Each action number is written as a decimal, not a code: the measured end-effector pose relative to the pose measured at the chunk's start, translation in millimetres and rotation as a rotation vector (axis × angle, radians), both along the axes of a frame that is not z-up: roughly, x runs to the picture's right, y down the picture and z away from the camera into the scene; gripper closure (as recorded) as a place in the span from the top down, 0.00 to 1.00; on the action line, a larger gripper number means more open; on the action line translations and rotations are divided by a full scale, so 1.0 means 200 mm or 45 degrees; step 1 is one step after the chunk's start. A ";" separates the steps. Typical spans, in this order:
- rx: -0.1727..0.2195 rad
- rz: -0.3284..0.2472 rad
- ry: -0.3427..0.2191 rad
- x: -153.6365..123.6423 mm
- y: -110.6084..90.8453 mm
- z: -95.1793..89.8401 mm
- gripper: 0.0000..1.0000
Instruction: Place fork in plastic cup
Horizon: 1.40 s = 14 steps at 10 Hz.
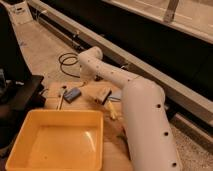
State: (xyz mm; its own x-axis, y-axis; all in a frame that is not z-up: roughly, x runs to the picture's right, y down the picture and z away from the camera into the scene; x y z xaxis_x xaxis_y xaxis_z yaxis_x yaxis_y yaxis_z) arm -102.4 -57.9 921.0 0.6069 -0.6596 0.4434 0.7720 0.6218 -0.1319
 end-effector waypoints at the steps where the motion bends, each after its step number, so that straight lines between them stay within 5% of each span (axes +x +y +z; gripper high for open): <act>1: 0.016 0.000 0.023 0.04 -0.06 -0.06 0.00; 4: 0.070 0.013 0.109 0.26 -0.27 -0.29 0.00; 7: 0.110 0.060 0.196 0.48 -0.35 -0.46 0.00; 9: 0.125 0.113 0.253 0.60 -0.30 -0.56 0.00; 14: 0.102 0.335 0.390 0.96 0.00 -0.76 0.00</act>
State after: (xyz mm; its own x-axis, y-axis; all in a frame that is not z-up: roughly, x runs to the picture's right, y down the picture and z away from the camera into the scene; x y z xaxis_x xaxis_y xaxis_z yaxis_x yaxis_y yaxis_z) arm 90.0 -57.4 769.2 0.8554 -0.4894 0.1698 0.5180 0.8104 -0.2739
